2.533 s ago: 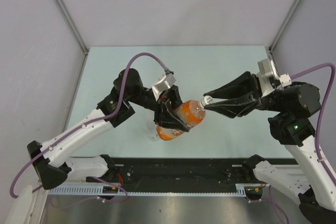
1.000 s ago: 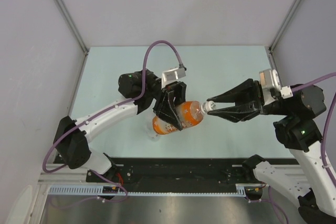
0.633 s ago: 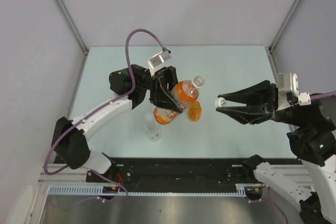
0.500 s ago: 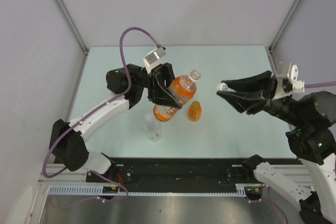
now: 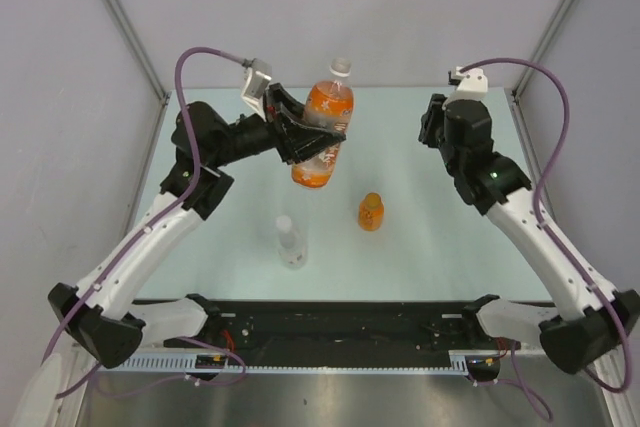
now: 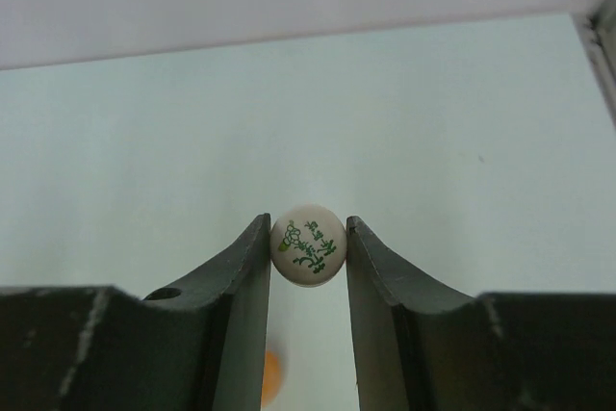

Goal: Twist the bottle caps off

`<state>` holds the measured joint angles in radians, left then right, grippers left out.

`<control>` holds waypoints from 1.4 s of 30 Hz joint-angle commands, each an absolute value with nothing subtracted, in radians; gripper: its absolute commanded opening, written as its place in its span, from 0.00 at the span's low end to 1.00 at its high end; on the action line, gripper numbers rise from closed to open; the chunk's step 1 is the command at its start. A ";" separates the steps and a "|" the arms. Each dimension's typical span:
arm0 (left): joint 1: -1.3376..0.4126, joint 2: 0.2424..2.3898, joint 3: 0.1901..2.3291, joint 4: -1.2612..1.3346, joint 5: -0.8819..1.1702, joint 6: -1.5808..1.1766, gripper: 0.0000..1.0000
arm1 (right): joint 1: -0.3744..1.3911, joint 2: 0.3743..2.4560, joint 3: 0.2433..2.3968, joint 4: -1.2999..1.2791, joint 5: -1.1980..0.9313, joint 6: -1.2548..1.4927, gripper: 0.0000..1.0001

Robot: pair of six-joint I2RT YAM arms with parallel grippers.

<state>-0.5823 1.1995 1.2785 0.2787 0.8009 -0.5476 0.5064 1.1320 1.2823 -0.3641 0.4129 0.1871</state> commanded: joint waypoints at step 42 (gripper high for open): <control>-0.686 0.963 1.169 -0.031 0.141 -0.186 0.00 | 0.183 2.059 1.377 -0.222 0.347 0.469 0.00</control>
<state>-0.6788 0.9745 1.1706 -0.0628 0.1501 -0.2008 0.1917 2.0155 1.3273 -0.1829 0.3573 0.4458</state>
